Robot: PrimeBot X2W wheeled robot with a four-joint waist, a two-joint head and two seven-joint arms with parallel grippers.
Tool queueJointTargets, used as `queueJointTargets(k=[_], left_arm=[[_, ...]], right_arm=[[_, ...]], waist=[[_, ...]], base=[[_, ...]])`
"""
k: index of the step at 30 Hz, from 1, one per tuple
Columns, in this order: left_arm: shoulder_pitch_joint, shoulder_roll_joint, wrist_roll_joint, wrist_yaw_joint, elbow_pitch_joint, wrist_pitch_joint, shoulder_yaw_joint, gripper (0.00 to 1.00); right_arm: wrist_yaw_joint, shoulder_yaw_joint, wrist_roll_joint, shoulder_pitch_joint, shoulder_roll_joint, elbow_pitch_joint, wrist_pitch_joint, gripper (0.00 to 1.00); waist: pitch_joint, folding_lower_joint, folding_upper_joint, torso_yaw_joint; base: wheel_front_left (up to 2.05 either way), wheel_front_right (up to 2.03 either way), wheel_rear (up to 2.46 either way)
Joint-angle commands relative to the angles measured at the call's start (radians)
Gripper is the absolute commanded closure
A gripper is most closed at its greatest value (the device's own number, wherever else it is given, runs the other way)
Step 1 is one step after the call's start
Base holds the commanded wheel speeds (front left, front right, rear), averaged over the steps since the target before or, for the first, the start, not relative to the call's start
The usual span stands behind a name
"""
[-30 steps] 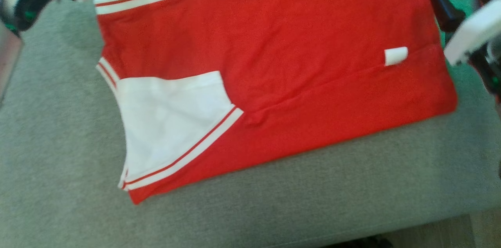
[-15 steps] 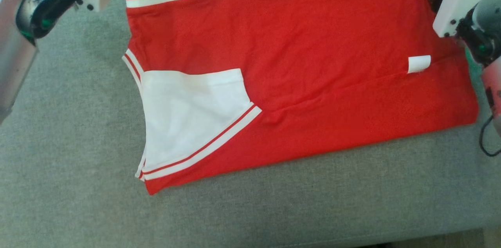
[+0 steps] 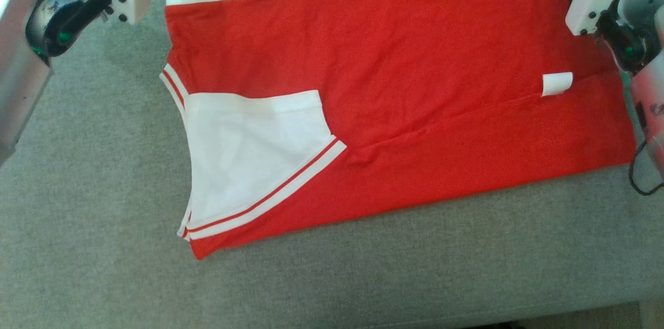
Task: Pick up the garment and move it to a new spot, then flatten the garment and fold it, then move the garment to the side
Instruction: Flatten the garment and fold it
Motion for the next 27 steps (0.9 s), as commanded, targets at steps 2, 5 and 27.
queueJointTargets(k=[2, 5, 27], left_arm=[[-0.069, 0.048, -0.006, 0.002, -0.016, -0.009, 0.03, 1.0], [-0.075, 0.051, -0.014, 0.002, -0.01, -0.015, 0.02, 1.0], [-0.159, 0.051, 0.071, 0.009, 0.063, -0.278, 0.014, 1.0]], right_arm=[[-0.001, 0.01, 0.006, -0.026, 0.004, -0.016, -0.017, 0.24], [-0.001, 0.021, 0.015, -0.035, 0.004, -0.007, -0.021, 0.51], [-0.001, -0.002, 0.066, -0.098, -0.048, 0.029, -0.184, 1.0]], waist=[[0.002, 0.0, 0.0, 0.0], [0.003, 0.0, 0.0, 0.002], [0.002, 0.0, 0.0, 0.005]], base=[[0.0, 0.0, 0.0], [0.0, 0.0, 0.0], [0.0, 0.0, 0.0]])
